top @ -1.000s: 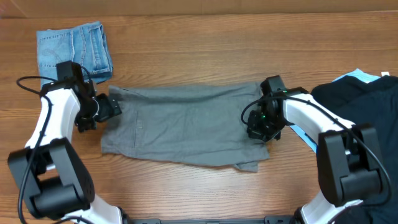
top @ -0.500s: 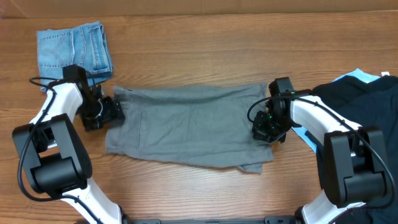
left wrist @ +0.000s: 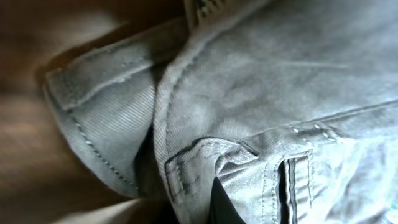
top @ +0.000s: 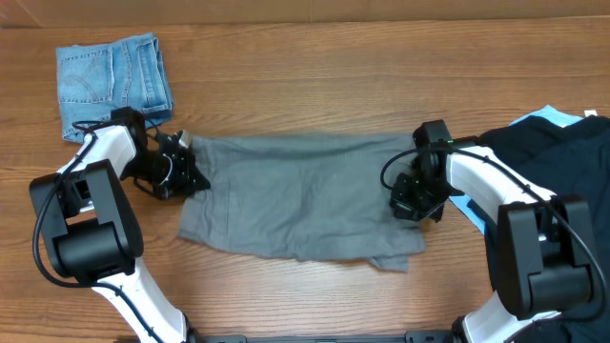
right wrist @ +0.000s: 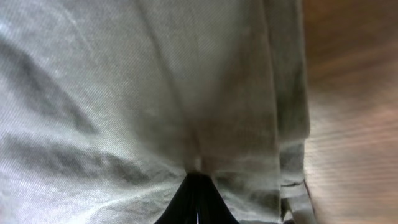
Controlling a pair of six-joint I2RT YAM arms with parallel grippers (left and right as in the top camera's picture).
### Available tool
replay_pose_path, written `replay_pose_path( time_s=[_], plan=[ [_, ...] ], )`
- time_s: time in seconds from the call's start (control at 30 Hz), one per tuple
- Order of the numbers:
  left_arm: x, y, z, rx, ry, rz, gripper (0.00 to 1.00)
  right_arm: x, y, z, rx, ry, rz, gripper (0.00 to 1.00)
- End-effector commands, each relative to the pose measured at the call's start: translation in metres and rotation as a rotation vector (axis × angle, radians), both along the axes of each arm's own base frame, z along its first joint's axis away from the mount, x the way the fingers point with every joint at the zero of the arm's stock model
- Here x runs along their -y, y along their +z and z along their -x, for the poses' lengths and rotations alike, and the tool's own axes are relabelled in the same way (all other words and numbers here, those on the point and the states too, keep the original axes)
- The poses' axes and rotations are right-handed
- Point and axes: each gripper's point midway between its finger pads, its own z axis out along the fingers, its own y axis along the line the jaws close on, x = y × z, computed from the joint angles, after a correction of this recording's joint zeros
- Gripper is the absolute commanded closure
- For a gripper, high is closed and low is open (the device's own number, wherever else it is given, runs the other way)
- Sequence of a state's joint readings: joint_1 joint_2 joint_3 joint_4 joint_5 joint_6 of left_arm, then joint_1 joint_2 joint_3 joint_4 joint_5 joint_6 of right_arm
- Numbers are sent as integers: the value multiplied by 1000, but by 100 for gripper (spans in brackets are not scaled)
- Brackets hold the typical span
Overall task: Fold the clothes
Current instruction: 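Grasp the left end and fold it rightward over the shorts with left gripper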
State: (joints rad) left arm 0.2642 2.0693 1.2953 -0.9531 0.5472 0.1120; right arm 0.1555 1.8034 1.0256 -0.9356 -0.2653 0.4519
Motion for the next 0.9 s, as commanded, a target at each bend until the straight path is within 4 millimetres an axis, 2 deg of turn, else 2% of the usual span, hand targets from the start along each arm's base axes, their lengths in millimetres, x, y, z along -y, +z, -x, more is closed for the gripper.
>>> replay_pose_path(
  time_s=[0.0,0.2,0.3,0.4,0.53,0.73,0.87],
  plan=[
    [-17,14,9,-75,15,-35,96,9,36,-19,111,1,35,96],
    [-40,124,-21,118,54,-128,96,6,110,-36,296,-5,8,96],
    [-32,172,-26,215,52,-176,96,6,136,-41,374,-7,-3,96],
    [-11,198,-24,268,50,-179,96,6,148,-41,414,-11,-9,96],
    [31,203,-18,254,-17,-169,96,6,148,-40,411,-11,-9,96],
    [96,171,-1,162,-94,-260,96,7,148,-40,412,-11,-5,96],
    [154,143,17,142,-150,-256,96,7,148,-40,412,-11,-5,96]
  ],
)
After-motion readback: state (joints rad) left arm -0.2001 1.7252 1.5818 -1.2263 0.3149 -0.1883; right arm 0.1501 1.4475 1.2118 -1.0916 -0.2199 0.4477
